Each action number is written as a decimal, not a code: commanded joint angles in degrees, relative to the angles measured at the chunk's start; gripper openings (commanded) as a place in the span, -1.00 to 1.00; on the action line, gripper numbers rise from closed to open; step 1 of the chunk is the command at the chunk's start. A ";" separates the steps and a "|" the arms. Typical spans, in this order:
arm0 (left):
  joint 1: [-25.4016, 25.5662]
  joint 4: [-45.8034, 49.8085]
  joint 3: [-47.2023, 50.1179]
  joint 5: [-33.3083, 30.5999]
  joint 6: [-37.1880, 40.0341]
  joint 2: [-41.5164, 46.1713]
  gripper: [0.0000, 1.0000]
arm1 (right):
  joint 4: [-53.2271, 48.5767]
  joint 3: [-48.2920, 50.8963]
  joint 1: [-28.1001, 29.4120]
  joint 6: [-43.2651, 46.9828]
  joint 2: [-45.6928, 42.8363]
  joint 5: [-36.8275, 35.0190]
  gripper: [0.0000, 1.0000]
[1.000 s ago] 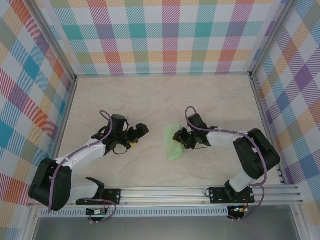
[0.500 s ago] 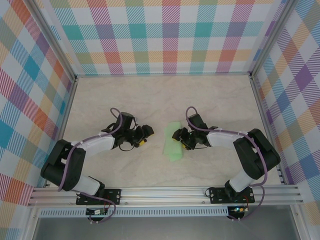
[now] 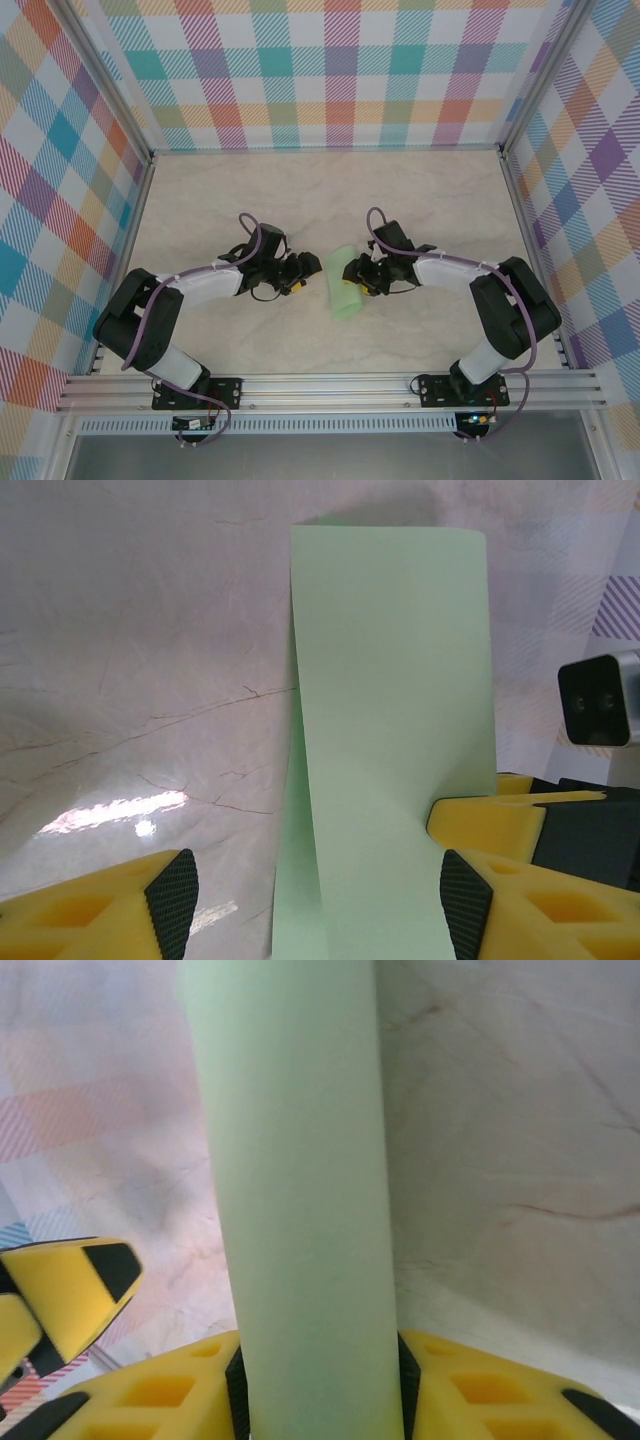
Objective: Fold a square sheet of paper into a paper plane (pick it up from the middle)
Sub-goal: Fold the square sheet of paper in half at the center of the table.
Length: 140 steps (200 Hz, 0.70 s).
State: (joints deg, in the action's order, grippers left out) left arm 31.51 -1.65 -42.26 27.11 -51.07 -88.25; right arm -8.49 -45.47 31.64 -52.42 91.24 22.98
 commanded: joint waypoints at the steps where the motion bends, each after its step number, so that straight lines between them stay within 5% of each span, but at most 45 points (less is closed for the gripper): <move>1: 0.66 -0.13 -0.13 -1.12 -0.72 1.23 0.36 | 1.88 -0.41 -0.30 -0.69 1.13 2.39 -0.23; 37: 0.66 0.27 0.18 -1.27 -0.89 1.57 0.38 | 11.56 3.88 0.30 -9.48 0.17 1.53 -0.28; 140: -0.63 9.10 2.54 -10.02 2.10 14.51 0.47 | 13.20 -2.48 4.94 -14.80 -2.15 -9.00 -0.29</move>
State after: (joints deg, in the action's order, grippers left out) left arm 31.48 3.16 -40.91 19.81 -51.09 -77.62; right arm 0.34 -45.28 34.79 -64.01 88.66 17.08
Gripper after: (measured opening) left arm 0.729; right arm 0.354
